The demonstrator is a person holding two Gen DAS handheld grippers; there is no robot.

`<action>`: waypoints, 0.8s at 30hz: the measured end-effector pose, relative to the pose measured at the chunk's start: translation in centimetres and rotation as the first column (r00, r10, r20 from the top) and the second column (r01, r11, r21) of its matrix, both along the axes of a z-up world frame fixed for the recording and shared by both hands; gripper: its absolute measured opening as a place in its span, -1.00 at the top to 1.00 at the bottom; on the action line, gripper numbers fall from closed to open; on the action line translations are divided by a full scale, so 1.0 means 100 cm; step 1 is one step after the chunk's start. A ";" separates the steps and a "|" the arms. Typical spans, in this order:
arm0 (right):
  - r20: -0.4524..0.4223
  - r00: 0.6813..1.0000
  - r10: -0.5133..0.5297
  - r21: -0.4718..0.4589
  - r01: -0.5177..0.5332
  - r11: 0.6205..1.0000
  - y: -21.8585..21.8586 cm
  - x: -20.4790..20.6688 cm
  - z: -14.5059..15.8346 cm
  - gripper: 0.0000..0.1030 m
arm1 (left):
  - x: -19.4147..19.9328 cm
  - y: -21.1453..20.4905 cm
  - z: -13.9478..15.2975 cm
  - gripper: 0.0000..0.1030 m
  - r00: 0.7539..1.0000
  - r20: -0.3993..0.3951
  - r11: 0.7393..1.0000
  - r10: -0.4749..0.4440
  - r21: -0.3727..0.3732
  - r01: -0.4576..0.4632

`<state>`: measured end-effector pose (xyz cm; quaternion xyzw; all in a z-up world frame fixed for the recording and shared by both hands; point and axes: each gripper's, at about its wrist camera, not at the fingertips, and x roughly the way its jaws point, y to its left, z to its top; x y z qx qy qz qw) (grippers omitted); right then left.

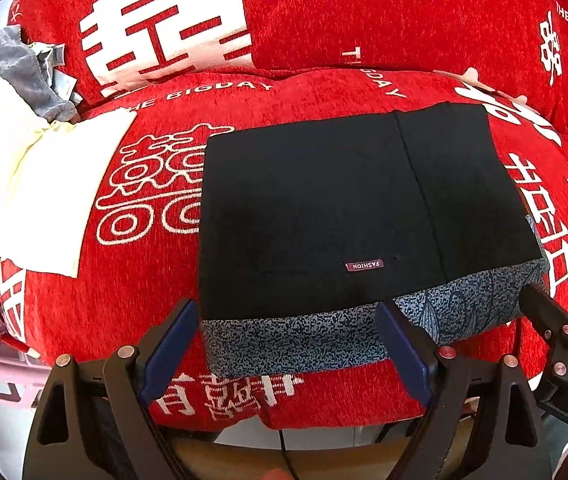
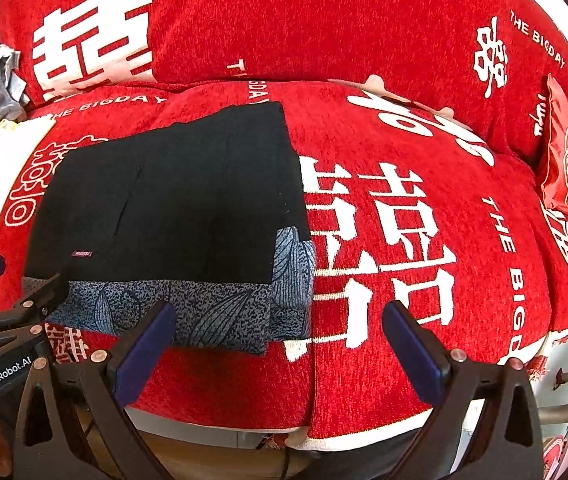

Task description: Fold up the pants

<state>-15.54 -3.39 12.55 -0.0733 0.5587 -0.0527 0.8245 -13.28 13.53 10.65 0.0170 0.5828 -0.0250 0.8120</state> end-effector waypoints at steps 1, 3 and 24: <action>0.000 1.000 0.000 0.000 0.000 1.000 0.000 0.000 0.000 -0.99 | 0.000 0.000 0.000 -0.76 1.000 -0.001 1.000 -0.001 -0.001 0.001; 0.001 1.000 0.000 -0.001 0.000 1.000 0.000 0.000 0.000 -0.99 | 0.000 0.000 0.000 -0.76 1.000 -0.001 1.000 -0.002 -0.003 0.002; 0.004 1.000 0.002 -0.001 -0.002 1.000 0.001 -0.001 0.001 -0.99 | 0.000 0.006 -0.003 -0.76 1.000 -0.013 1.000 -0.007 -0.013 0.006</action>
